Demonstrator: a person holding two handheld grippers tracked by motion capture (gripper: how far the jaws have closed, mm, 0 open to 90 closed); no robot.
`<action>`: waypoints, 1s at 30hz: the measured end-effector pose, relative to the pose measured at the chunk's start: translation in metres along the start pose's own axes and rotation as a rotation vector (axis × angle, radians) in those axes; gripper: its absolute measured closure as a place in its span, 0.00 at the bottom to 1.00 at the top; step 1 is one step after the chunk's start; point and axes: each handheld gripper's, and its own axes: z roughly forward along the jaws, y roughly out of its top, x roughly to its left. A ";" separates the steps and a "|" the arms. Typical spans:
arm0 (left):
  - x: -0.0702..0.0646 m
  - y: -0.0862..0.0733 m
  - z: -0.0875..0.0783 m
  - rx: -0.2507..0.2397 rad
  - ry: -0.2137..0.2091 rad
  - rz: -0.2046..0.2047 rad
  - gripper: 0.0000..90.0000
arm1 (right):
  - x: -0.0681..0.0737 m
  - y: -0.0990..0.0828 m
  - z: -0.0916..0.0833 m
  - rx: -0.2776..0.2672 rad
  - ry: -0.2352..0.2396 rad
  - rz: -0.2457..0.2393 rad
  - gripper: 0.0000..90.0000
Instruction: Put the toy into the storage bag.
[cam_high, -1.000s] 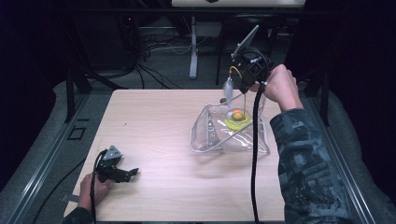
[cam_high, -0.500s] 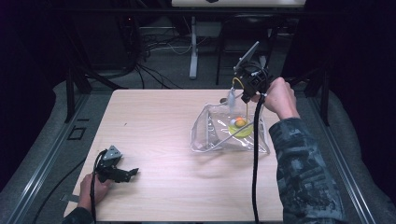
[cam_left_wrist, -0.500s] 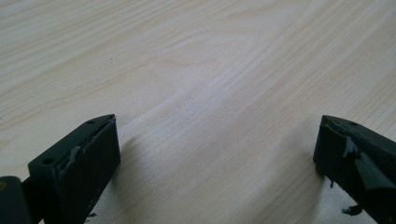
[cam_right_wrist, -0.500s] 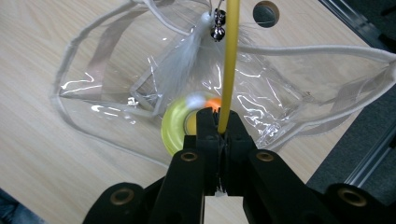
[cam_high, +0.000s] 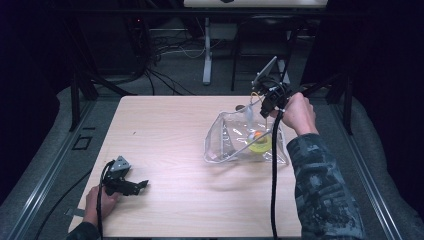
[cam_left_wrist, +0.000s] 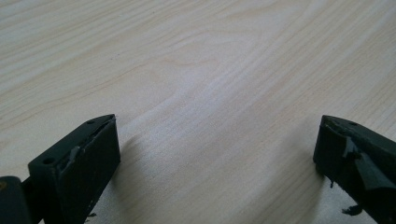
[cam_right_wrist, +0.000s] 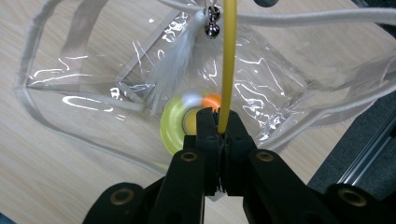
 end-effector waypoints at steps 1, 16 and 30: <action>0.000 0.000 0.000 0.000 0.000 0.000 0.01 | -0.001 -0.002 0.002 0.016 0.002 0.007 0.97; 0.000 0.000 0.000 0.000 0.000 0.000 0.01 | -0.003 -0.008 0.025 0.071 -0.034 0.024 0.97; 0.000 0.000 0.000 0.000 0.000 0.000 0.01 | -0.004 -0.010 0.034 0.099 -0.009 0.040 0.97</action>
